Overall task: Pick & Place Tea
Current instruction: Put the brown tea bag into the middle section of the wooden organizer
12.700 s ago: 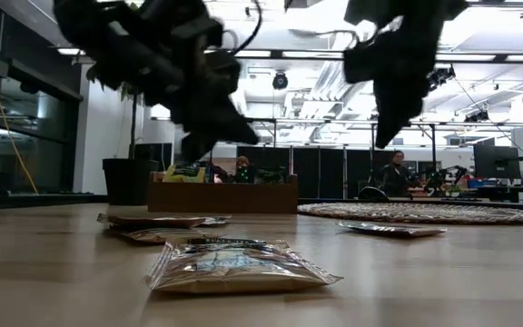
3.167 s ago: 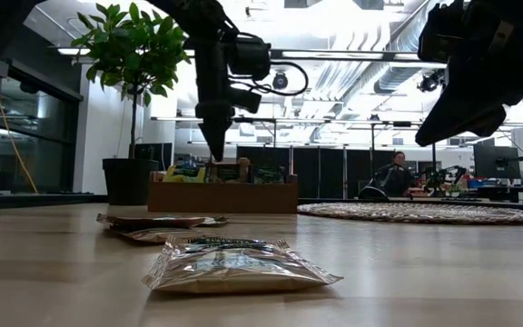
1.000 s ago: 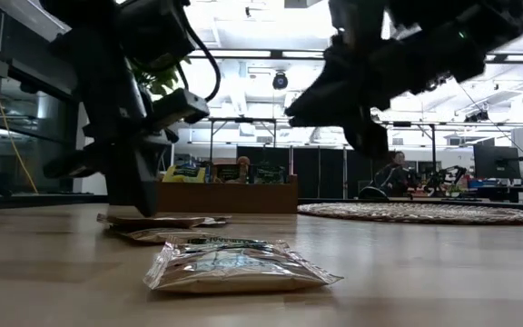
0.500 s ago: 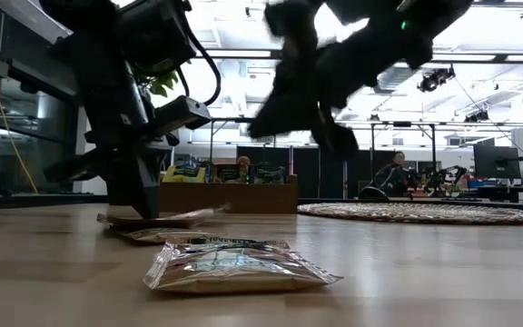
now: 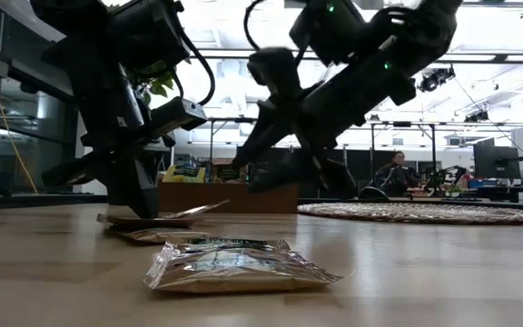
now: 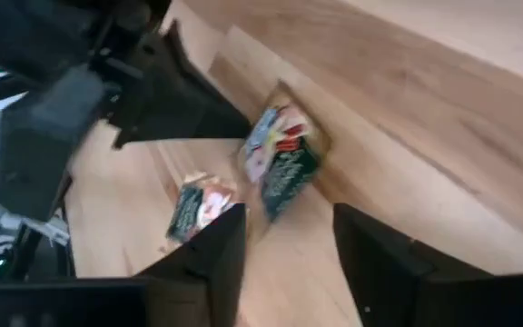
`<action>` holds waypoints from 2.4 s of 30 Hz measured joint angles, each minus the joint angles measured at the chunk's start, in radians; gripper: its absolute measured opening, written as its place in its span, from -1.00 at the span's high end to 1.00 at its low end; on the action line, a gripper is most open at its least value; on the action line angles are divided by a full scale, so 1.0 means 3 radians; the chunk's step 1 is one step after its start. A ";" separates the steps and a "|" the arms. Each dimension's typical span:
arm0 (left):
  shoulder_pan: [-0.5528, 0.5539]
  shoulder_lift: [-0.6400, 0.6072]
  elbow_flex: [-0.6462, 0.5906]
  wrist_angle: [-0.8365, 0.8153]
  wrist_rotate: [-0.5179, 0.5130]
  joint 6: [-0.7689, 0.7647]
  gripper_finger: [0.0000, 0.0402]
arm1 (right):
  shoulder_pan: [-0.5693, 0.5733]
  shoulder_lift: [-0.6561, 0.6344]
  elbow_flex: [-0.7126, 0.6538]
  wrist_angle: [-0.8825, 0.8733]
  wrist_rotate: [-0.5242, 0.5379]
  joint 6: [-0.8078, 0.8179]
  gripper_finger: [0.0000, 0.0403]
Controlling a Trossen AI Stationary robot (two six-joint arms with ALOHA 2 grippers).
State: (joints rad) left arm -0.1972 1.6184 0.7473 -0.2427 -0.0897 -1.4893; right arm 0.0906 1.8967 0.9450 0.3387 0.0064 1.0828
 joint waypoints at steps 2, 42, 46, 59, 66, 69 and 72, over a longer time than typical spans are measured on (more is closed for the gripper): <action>-0.0001 0.0000 0.0000 0.0008 -0.0002 0.0002 1.00 | -0.0029 0.0036 0.0010 0.0018 -0.0024 0.0018 0.10; 0.0001 0.0010 -0.0008 0.0030 -0.0023 0.0124 1.00 | -0.0081 0.0536 0.0555 -0.0268 -0.0288 -0.0138 0.97; 0.0002 0.0009 -0.0008 0.0038 -0.0005 0.0262 1.00 | -0.0081 0.0535 0.0555 -0.0268 -0.0319 -0.0212 0.99; 0.0003 -0.0475 -0.0017 -0.0240 -0.0046 0.0688 1.00 | -0.0081 0.0526 0.0554 -0.0270 -0.0453 -0.0389 1.00; -0.0053 -0.0882 -0.0018 -0.0681 -0.0405 0.0826 1.00 | -0.0126 0.0116 0.0550 -0.0744 -0.0508 -0.0943 1.00; -0.0125 -0.0969 -0.0016 -0.0781 -0.0525 0.0850 1.00 | -0.0194 -0.0178 0.0566 -0.1062 -0.0476 -0.1271 1.00; -0.0214 -0.1024 -0.0011 -0.0772 -0.0636 0.0849 1.00 | -0.0277 -0.0429 0.0727 -0.1637 -0.0484 -0.1719 1.00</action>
State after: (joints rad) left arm -0.2614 1.3113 0.7441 -0.4744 -0.2805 -1.2346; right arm 0.0074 1.7681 1.1632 -0.1524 -0.1388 0.5671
